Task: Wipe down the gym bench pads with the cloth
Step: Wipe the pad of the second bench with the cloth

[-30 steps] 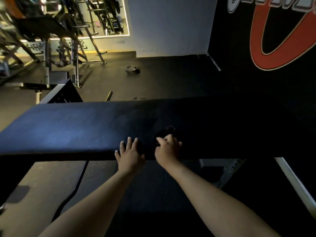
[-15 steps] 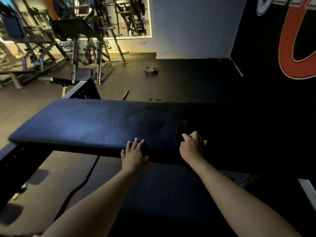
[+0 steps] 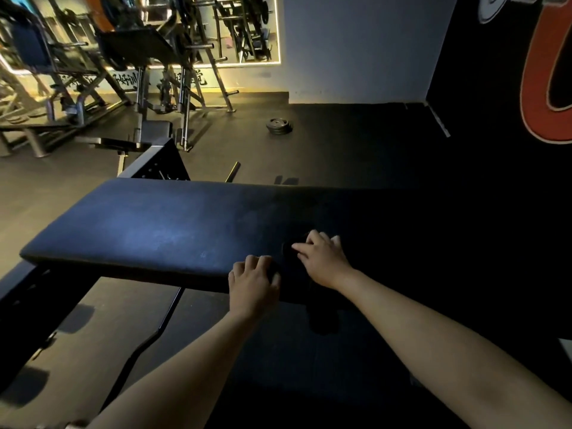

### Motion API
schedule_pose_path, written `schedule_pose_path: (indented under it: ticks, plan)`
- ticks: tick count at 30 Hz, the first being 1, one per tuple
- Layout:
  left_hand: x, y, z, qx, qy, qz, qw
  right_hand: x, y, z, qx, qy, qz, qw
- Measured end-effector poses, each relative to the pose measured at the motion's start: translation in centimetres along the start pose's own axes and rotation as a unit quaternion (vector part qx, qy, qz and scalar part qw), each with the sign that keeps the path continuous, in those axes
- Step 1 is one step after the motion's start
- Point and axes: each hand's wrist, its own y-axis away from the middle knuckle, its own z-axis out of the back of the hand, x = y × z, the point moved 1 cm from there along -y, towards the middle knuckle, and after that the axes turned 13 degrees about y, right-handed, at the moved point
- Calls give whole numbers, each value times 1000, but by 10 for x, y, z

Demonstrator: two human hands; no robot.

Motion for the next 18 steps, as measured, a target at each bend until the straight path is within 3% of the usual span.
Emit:
schedule_pose_path:
  ticks: [8,9,11,14,18]
  plan:
    - [-12,-23,-10,-37,-7,84,996,-70,-78,4,7,-1,-139,990]
    - [-15,-26,-14,-38,-10,101,994,-65,-81,4,5,-8,-107,994]
    - [-23,-37,-21,-44,-10,128,991,-44,-79,-1,-16,-19,33,999]
    - [-35,-58,-29,-55,-3,154,986,-28,-72,-8,-44,-55,240,968]
    - [-38,-68,-36,-69,4,187,980,-56,-113,-8,-60,-51,264,961]
